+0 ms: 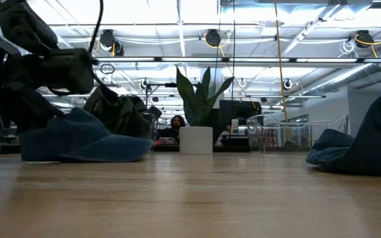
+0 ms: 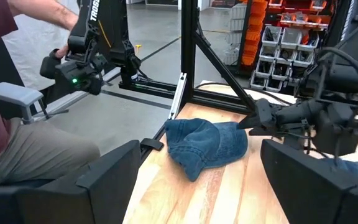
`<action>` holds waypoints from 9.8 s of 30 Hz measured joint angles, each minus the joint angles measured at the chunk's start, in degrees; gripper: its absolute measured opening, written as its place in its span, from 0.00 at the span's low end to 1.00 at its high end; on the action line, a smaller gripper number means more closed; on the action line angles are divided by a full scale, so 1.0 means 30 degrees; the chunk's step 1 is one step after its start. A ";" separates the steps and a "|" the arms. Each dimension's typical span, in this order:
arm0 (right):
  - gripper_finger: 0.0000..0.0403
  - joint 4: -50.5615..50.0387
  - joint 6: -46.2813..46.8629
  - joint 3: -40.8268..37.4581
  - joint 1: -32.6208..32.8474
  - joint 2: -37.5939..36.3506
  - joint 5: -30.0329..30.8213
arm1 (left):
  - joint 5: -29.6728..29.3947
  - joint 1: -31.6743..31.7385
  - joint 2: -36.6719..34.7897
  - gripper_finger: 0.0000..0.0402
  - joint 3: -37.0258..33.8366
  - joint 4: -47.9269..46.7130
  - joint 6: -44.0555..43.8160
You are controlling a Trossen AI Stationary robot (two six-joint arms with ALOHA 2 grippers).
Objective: Pick & Place hat
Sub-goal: Put the bottom left blue cap into the right transparent bin
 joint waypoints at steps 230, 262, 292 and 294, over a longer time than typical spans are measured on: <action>0.08 -0.9155 -0.4627 0.0007 -1.4409 -0.4207 1.8186 | -3.7183 -1.0692 -0.7876 0.64 -0.0829 2.0030 1.8062; 0.08 -1.6135 -0.0789 0.0015 -1.9115 -0.2047 2.0070 | -3.7074 -1.0743 -0.7876 0.81 -0.0829 2.0009 1.7764; 0.08 -1.4072 0.1233 0.0015 -2.1266 0.4543 1.9052 | -3.6702 -1.1640 -0.7876 0.80 -0.0829 1.9427 1.6712; 0.08 -1.3527 0.1296 0.0015 -2.1318 0.5089 1.8507 | -3.6709 -1.1739 -0.7876 0.80 -0.0829 1.9431 1.6664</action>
